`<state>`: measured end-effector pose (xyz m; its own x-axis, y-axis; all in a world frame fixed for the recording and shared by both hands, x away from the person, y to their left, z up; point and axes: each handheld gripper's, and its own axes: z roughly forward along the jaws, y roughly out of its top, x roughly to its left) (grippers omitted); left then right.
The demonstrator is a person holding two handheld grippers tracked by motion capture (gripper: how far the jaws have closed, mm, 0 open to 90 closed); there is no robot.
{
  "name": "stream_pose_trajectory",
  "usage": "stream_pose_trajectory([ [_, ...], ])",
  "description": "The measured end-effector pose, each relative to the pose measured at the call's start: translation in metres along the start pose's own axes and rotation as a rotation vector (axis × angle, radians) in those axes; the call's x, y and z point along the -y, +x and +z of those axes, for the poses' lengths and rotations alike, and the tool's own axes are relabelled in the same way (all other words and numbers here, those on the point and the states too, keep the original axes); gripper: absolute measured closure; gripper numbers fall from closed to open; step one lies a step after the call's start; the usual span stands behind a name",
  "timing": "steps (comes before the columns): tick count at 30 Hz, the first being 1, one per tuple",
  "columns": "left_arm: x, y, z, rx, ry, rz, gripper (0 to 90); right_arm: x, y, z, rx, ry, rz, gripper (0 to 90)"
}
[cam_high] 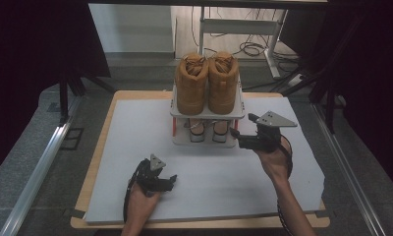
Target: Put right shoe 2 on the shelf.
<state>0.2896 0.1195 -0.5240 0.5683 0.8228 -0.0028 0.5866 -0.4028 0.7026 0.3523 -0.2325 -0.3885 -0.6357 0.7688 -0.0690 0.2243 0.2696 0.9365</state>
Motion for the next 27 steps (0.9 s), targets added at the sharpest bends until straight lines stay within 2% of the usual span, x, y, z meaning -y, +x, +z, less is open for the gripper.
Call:
stream_pose_trajectory([
  [27,0.000,0.000,0.000,-0.002,-0.001,0.001,15.5,0.035,-0.027,-0.041,0.078,0.066,0.029,11.5],
])
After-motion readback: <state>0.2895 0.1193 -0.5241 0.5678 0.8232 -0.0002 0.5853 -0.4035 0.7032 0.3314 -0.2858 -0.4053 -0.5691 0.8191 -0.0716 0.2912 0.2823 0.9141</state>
